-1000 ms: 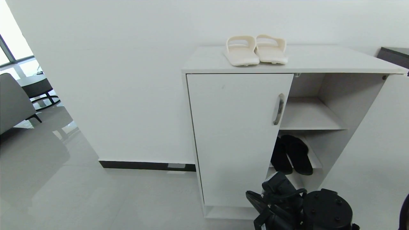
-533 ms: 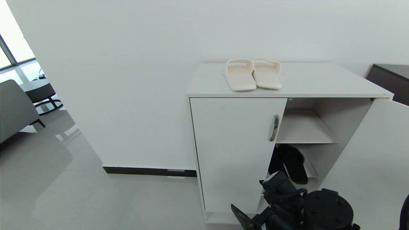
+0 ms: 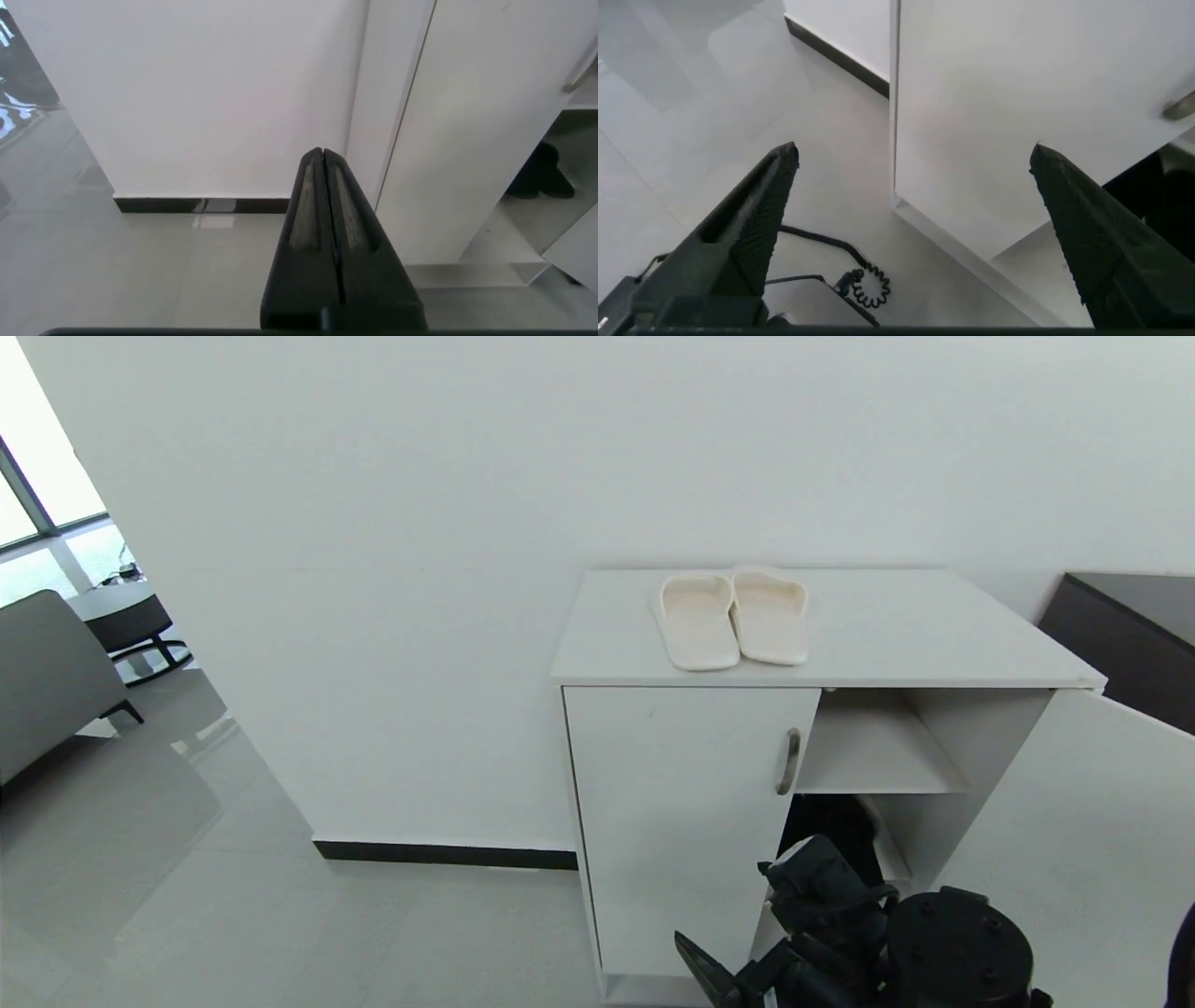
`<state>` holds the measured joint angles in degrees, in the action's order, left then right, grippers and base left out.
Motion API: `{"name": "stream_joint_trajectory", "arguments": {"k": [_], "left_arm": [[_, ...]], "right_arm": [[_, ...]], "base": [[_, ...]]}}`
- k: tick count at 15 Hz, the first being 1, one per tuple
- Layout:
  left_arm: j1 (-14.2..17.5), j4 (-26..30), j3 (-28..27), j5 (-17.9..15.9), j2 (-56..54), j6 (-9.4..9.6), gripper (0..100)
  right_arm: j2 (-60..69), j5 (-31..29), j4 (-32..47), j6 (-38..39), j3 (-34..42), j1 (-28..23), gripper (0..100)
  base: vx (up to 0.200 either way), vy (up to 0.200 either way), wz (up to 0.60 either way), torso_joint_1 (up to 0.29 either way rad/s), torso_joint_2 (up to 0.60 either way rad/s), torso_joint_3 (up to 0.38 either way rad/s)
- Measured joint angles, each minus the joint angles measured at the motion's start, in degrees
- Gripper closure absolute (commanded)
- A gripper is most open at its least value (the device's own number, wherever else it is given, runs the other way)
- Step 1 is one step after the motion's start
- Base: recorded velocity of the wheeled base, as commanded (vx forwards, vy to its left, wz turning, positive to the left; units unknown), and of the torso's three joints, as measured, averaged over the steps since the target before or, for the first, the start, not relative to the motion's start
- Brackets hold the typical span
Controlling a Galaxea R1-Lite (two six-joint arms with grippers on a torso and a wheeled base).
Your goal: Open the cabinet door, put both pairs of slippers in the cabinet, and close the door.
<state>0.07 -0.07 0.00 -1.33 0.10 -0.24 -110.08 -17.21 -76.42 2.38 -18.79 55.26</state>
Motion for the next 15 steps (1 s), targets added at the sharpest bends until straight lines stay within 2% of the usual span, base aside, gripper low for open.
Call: {"name": "stream_joint_trajectory", "arguments": {"k": [11, 15], "left_arm": [[-0.02, 0.0, 0.0, 0.0, 0.0, 0.0, 100], [0.0, 0.0, 0.0, 0.07, 0.0, 0.0, 100]], "right_arm": [[0.02, 0.17, -0.11, 0.11, 0.0, 0.0, 0], [-0.01, 0.63, -3.89, 0.24, 0.33, 0.0, 0]], "base": [[0.0, 0.0, 0.0, 0.262, -0.55, -0.299], [0.0, 0.0, 0.0, 0.192, -0.39, -0.206]]}}
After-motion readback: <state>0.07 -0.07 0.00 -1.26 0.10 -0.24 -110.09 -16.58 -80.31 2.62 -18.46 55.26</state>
